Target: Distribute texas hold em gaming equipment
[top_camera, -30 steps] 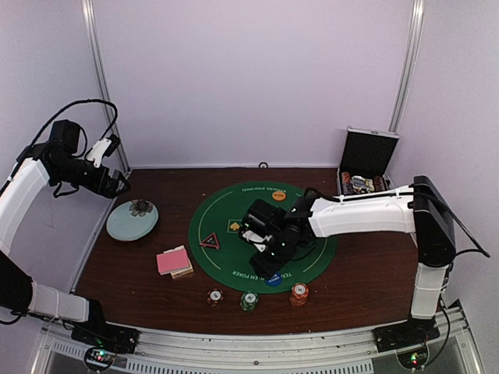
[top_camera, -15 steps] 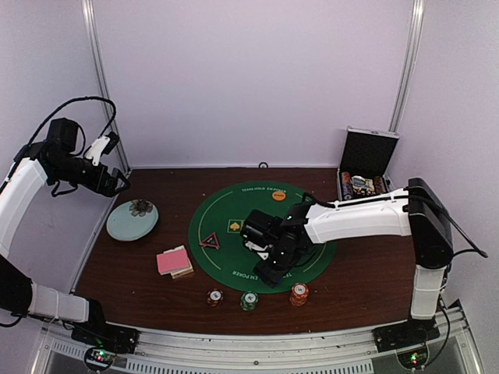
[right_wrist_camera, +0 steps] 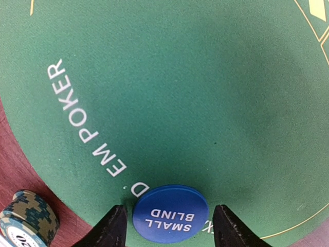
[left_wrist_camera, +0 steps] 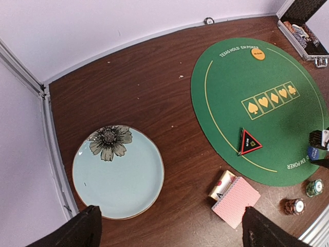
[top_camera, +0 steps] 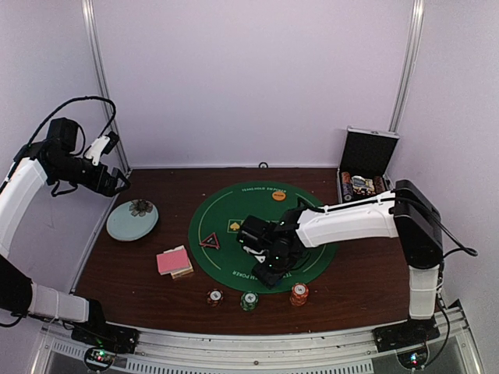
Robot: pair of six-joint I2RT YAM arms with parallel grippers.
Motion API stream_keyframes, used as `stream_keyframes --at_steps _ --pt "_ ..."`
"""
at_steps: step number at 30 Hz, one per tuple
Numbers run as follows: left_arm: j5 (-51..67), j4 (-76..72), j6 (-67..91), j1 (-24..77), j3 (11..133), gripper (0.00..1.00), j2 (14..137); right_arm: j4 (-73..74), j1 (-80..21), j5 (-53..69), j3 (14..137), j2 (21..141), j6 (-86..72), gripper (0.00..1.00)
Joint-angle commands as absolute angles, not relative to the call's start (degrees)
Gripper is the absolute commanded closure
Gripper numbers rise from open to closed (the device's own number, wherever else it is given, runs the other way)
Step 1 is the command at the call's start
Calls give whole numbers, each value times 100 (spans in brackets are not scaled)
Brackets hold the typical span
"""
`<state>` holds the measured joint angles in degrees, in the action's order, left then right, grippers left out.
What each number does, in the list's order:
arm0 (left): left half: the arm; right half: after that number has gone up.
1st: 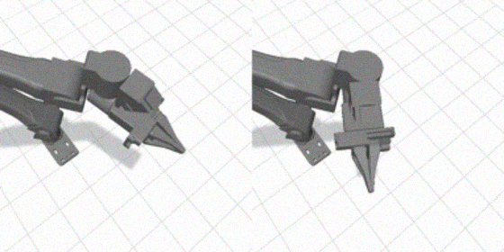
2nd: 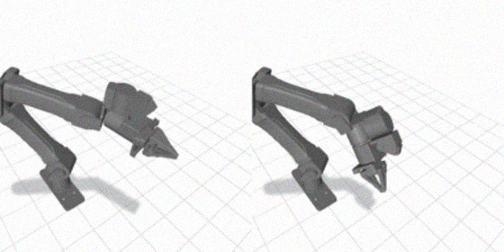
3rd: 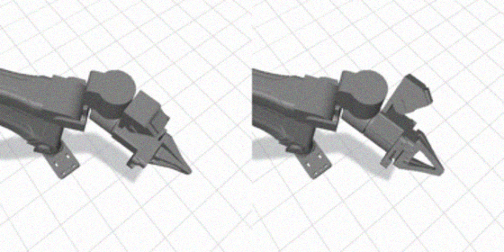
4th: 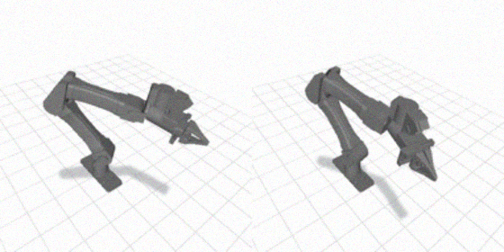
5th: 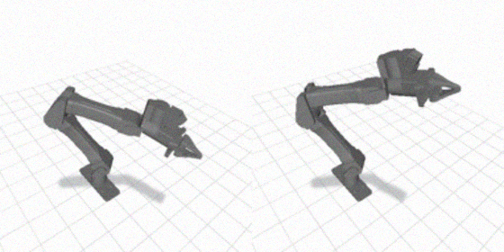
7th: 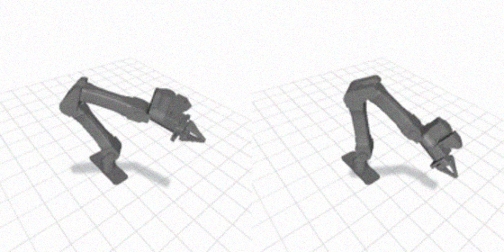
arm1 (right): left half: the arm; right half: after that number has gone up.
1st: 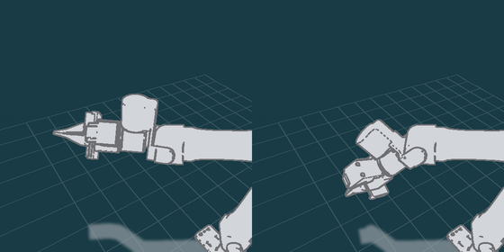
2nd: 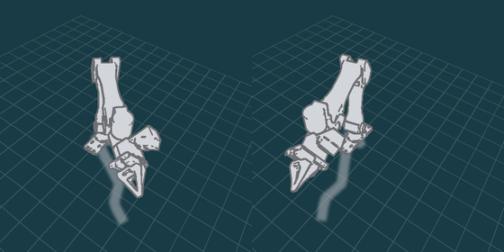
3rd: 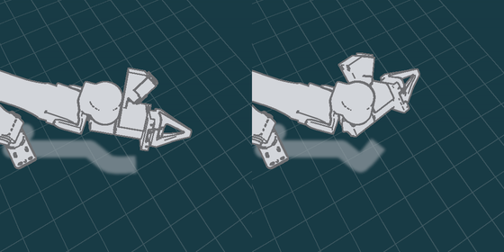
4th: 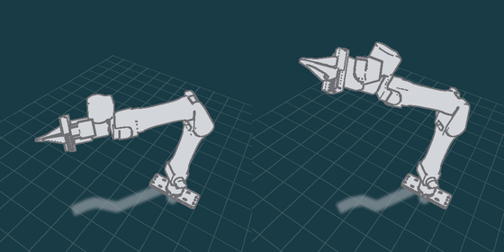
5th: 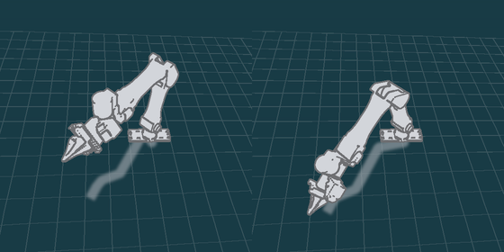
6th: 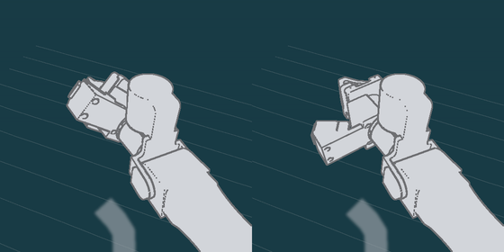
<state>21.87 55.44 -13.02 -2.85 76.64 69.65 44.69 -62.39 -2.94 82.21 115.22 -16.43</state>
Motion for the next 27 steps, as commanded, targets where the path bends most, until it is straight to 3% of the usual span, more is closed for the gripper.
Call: stream_keyframes --at_steps 1,14,27 --pt "2216 5499 -1287 -322 7853 2 6876 4382 -6234 -554 8145 11571 -1705 40" --pt "2220 5500 -1282 -321 7875 2 6895 4258 -5735 -747 7388 10992 -1723 56" --pt "2189 5497 -1312 -318 7866 2 6893 4215 -5123 -619 6599 10477 -1714 60"
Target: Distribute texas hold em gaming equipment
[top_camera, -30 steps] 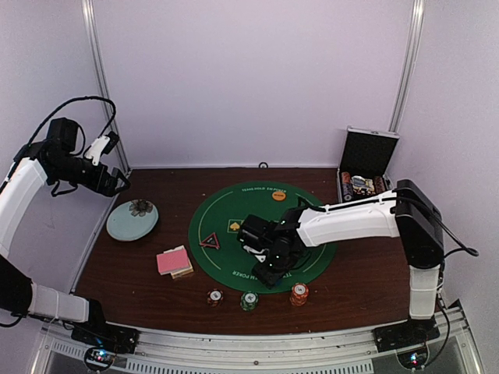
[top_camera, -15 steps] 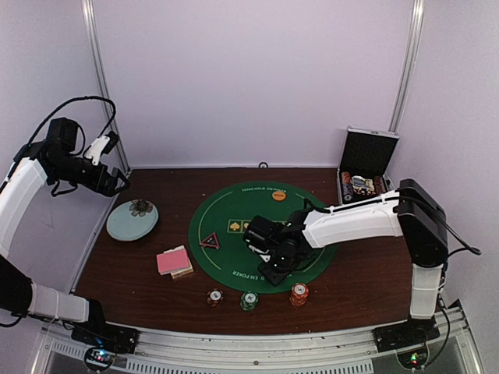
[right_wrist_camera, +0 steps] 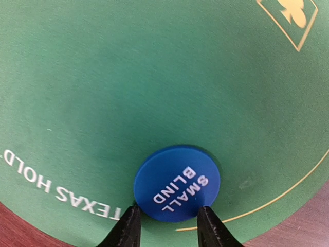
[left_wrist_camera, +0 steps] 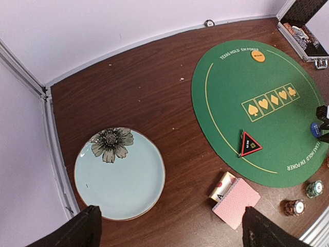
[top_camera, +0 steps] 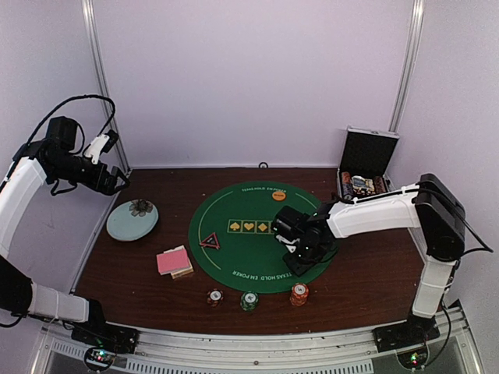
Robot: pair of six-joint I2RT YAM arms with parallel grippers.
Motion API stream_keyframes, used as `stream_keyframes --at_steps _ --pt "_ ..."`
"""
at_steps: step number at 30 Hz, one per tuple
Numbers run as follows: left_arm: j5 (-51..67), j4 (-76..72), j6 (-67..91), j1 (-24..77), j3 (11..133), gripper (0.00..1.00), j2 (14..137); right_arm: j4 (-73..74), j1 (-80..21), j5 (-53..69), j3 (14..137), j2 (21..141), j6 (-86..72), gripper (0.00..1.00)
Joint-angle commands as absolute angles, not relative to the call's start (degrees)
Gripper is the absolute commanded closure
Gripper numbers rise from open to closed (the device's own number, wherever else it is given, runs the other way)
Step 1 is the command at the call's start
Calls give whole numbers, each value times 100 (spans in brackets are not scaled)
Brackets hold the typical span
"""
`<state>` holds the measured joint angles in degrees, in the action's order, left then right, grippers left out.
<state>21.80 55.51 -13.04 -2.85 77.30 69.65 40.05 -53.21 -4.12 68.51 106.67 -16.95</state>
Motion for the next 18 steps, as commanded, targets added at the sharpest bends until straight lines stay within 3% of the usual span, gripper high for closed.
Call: stream_keyframes --at_steps 1,7,12,18 --pt "2188 5494 -1312 -321 7874 2 6895 4218 -5083 -608 6566 10452 -1714 60" --pt "2186 5493 -1319 -321 7866 3 6899 4341 -4992 -584 6632 10250 -1705 59" --pt "2171 5500 -1334 -319 7888 2 6869 4739 -4997 -615 7066 9949 -1727 51" --pt "2160 5495 -1370 -318 7910 3 6863 5261 -5235 -514 7346 9204 -1990 30"
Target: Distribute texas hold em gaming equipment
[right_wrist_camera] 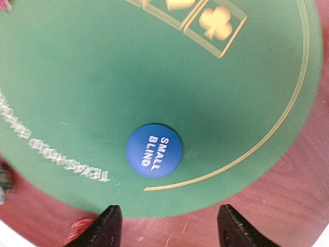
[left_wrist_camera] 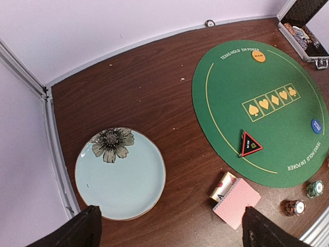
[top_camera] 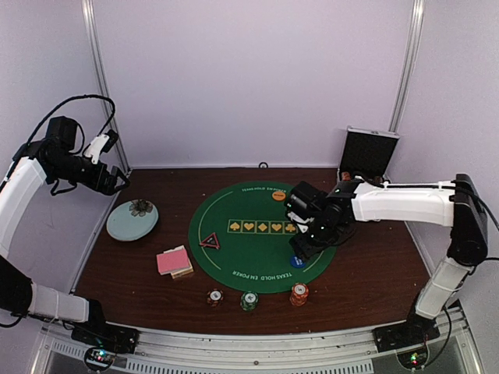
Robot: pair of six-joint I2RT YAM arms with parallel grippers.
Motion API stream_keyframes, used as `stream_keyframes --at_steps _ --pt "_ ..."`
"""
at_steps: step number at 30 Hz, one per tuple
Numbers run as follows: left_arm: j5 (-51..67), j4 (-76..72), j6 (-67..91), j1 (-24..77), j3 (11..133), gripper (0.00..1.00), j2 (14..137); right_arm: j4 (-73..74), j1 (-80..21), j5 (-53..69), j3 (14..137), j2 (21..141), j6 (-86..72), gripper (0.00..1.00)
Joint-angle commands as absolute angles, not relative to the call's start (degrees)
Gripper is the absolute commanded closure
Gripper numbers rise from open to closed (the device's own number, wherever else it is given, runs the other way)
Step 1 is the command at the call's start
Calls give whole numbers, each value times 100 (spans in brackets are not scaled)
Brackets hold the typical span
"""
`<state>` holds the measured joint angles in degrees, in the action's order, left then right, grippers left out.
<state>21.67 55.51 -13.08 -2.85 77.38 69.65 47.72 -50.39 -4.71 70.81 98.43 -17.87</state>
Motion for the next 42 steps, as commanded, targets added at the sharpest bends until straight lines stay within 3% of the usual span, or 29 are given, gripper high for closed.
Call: stream_keyframes --at_steps 1,5,13,25,42 --pt "2160 5498 -1371 -321 7918 2 6858 5358 -5349 -509 7347 9084 -2054 27" --pt "2210 5498 -1359 -316 7935 2 6865 5774 -5940 -410 7290 8765 -2494 18" --pt "2296 5502 -1351 -322 7852 2 6826 5794 -6758 -412 6887 8772 -3235 12" --pt "2387 5510 -1344 -319 7866 2 6776 5311 -6810 -408 6873 9507 -3212 13" --pt "2421 5528 -1346 -321 7935 2 6785 4824 -6667 -311 6529 9782 -3182 26"
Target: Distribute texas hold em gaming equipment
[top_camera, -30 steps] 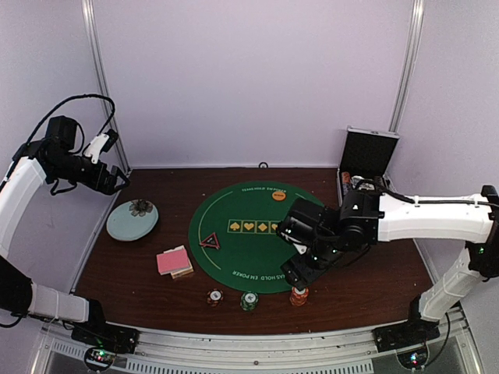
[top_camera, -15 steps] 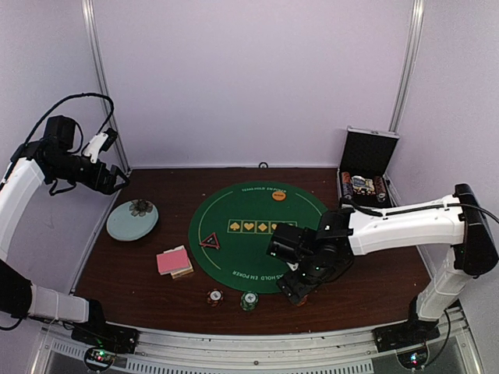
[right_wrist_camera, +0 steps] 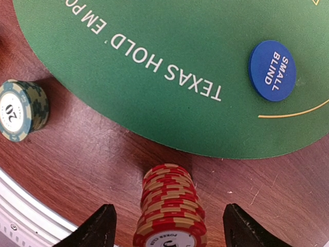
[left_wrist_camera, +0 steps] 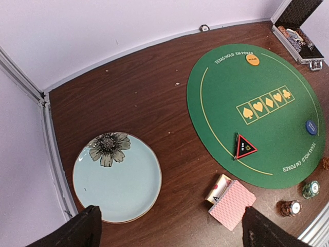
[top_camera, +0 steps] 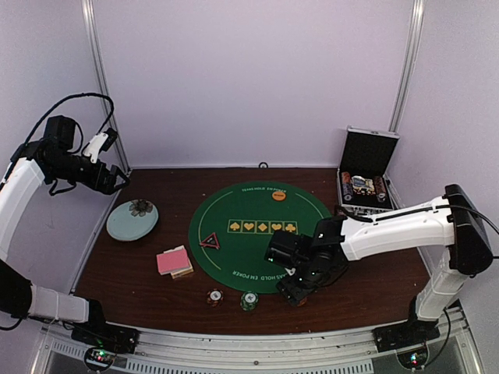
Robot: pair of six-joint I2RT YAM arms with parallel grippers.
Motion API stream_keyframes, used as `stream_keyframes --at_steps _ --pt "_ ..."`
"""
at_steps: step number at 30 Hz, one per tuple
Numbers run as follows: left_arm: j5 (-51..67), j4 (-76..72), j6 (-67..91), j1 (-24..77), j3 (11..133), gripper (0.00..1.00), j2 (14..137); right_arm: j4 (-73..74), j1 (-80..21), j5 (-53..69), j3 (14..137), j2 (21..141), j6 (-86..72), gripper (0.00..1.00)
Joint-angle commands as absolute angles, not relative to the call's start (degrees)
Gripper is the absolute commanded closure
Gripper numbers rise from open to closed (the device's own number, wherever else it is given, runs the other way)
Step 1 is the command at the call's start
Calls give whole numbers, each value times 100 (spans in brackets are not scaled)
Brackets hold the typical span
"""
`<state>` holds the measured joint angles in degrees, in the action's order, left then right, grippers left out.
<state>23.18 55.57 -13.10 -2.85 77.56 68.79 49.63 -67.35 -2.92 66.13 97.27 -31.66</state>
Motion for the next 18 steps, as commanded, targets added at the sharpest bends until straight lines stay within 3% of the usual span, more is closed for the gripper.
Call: stream_keyframes --at_steps 1,18 --pt "2418 5534 -1345 -317 7943 3 6798 4811 -6655 -304 6516 9778 -3176 26" --pt "2413 5560 -1352 -317 7972 2 6806 4770 -6596 -279 6468 9668 -3173 45"
